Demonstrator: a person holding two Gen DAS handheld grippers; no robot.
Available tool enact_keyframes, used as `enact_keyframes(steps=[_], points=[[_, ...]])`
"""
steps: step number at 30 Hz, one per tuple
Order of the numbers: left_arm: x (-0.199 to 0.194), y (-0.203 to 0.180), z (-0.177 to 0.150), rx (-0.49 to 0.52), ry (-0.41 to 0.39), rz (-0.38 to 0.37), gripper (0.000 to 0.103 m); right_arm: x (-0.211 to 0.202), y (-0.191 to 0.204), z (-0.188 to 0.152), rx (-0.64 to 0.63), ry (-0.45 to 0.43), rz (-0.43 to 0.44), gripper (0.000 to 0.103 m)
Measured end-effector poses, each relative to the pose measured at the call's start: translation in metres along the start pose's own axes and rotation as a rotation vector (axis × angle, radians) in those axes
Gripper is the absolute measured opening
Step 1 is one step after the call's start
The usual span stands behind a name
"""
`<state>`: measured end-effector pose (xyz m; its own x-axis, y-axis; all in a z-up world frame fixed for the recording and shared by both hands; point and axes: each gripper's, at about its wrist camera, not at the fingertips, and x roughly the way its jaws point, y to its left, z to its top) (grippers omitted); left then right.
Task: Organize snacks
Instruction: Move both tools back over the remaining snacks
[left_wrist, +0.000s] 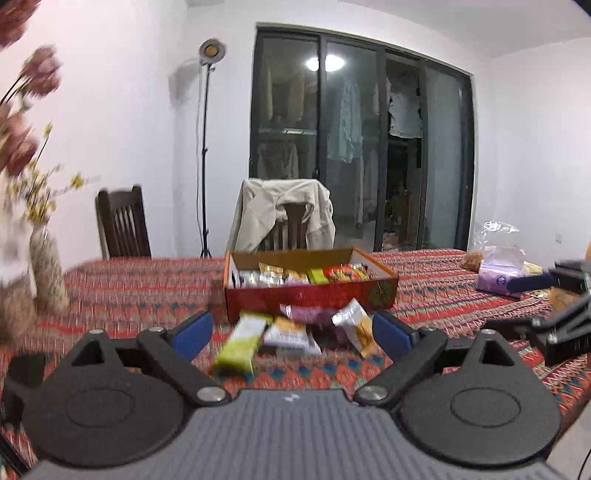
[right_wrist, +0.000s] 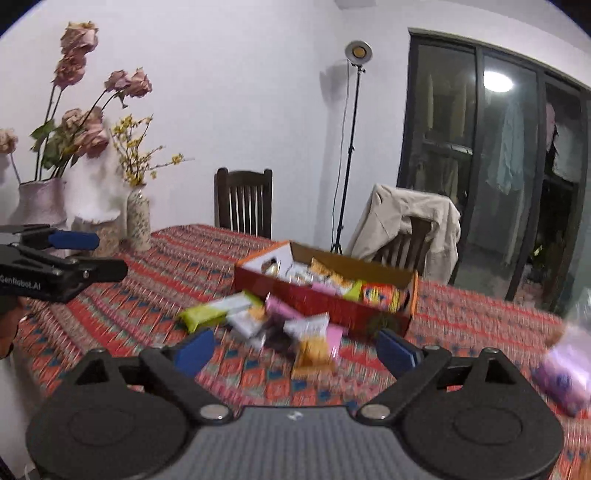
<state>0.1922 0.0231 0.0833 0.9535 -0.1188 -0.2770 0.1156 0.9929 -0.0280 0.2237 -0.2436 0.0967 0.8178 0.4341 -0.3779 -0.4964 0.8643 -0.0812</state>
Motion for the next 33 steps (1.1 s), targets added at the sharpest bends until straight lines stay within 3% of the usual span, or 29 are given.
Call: enact_keyframes(steps=[7, 14, 23, 33], points=[[-0.012, 0.016, -0.035, -0.058, 0.104, 0.042, 0.097, -0.026, 0.008, -0.065, 0.034, 0.094, -0.023, 0.096], [-0.014, 0.022, -0.049, -0.084, 0.148, 0.069, 0.097, -0.025, -0.007, -0.097, 0.163, 0.171, -0.075, 0.096], [0.012, 0.032, -0.054, -0.116, 0.198, 0.082, 0.097, -0.003, -0.010, -0.098, 0.166, 0.205, -0.076, 0.096], [0.069, 0.048, -0.049, -0.111, 0.236, 0.065, 0.095, 0.045, -0.015, -0.078, 0.167, 0.216, -0.063, 0.096]])
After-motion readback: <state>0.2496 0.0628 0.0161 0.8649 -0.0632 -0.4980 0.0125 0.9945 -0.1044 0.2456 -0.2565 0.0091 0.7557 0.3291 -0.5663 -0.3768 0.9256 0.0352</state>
